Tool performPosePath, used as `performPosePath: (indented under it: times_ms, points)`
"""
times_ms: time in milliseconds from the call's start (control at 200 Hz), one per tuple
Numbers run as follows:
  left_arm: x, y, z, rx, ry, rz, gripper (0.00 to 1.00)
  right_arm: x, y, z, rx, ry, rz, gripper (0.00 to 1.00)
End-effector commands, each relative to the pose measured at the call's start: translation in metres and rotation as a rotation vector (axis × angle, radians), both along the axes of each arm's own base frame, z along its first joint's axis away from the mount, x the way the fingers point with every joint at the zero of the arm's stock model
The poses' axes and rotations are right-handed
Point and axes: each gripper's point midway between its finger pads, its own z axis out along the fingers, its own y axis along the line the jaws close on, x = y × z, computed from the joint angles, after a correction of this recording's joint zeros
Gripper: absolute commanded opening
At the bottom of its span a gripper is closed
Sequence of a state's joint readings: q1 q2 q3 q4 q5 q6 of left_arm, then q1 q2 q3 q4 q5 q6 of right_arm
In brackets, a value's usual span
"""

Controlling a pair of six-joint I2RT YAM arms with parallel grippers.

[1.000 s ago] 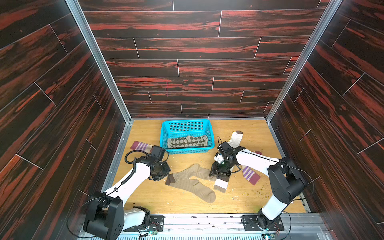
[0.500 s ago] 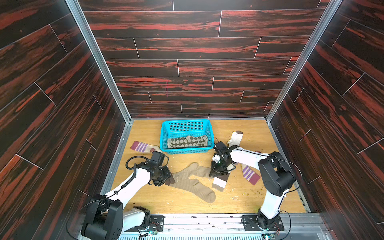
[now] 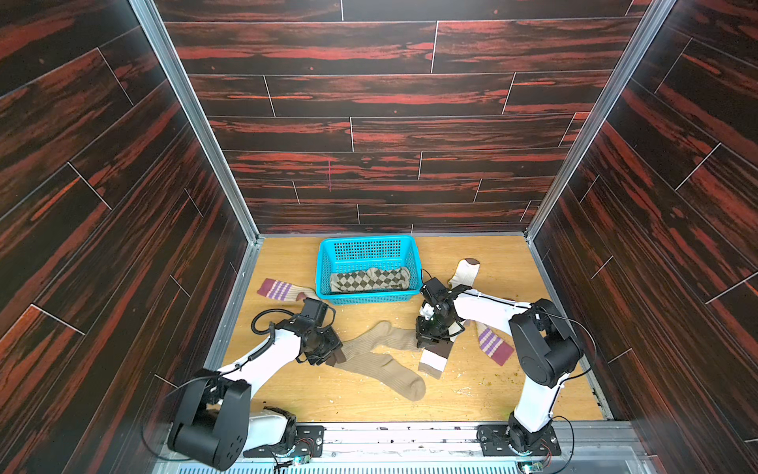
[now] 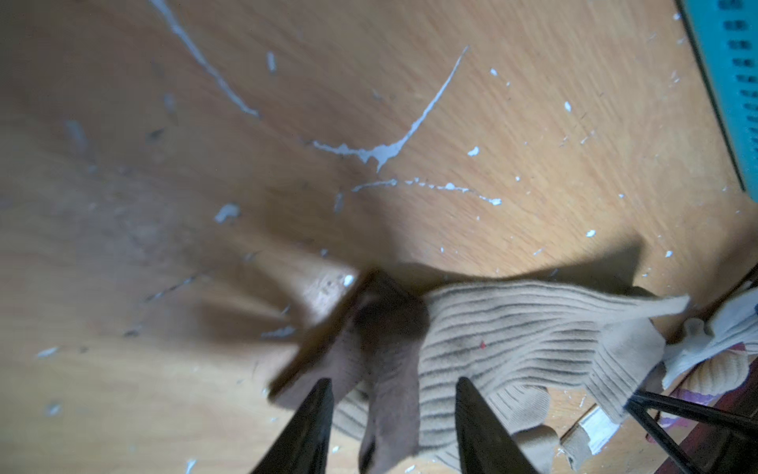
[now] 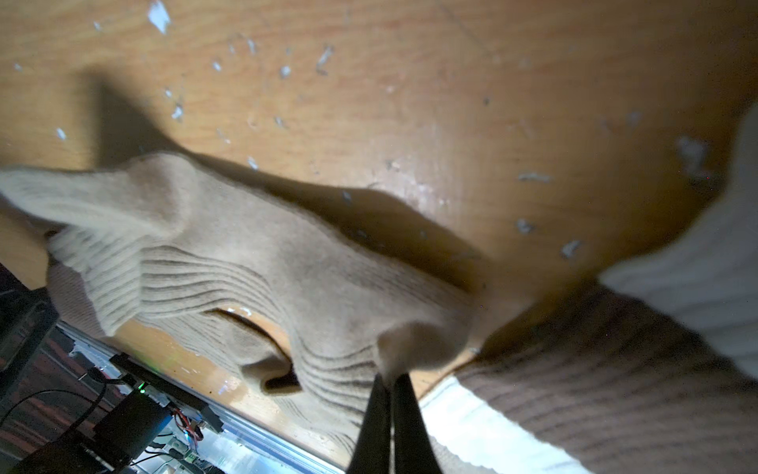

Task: Place the socks together as a pair
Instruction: Pick up the sock at the center of the board.

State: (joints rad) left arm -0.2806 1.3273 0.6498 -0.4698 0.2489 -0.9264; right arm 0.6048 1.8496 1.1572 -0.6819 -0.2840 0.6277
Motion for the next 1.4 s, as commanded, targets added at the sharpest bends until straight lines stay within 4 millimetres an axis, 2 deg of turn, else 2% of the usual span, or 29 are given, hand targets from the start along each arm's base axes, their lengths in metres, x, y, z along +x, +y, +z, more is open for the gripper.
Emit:
performPosePath:
  times_ms: [0, 210, 381, 461, 551, 626, 812, 832, 947, 1072, 1187, 1393]
  points:
    - [0.0, -0.003, -0.008, -0.019, 0.019, 0.01, 0.48, -0.004, 0.0, 0.001, -0.004, 0.011, 0.008, 0.04]
    - [0.011, -0.005, -0.008, -0.013, 0.004, 0.016, 0.42, -0.004, 0.003, 0.001, 0.008, 0.014, 0.01, 0.04]
    - [0.015, -0.01, -0.01, -0.03, 0.003, -0.004, 0.23, -0.003, 0.007, 0.006, 0.032, 0.01, 0.018, 0.0]
    - [0.017, -0.014, -0.006, -0.04, -0.006, -0.033, 0.17, -0.006, 0.008, 0.009, 0.046, 0.017, 0.03, 0.0]
    - [0.015, -0.013, -0.002, -0.027, -0.003, -0.066, 0.06, -0.009, 0.008, 0.016, 0.054, 0.016, 0.037, 0.0]
    - [0.013, -0.012, 0.007, -0.028, -0.018, -0.08, 0.02, -0.012, 0.005, 0.026, 0.058, 0.008, 0.041, 0.0]
    - [0.013, -0.007, 0.042, -0.015, -0.099, -0.113, 0.0, -0.025, 0.006, 0.067, 0.127, -0.005, 0.047, 0.0]
    - [0.007, -0.004, 0.043, -0.001, -0.08, -0.116, 0.0, -0.026, 0.006, 0.071, 0.129, -0.01, 0.049, 0.0]
    - [0.004, 0.009, 0.059, 0.053, -0.112, -0.12, 0.0, -0.035, 0.002, 0.095, 0.144, -0.022, 0.071, 0.0]
    - [0.009, 0.023, 0.072, 0.098, -0.158, -0.118, 0.0, -0.048, 0.002, 0.115, 0.163, -0.023, 0.089, 0.0]
    - [0.015, 0.027, 0.073, 0.103, -0.174, -0.13, 0.0, -0.065, 0.009, 0.123, 0.17, -0.015, 0.114, 0.0]
    - [0.029, 0.025, 0.059, 0.098, -0.19, -0.175, 0.01, -0.09, 0.024, 0.113, 0.148, -0.015, 0.11, 0.0]
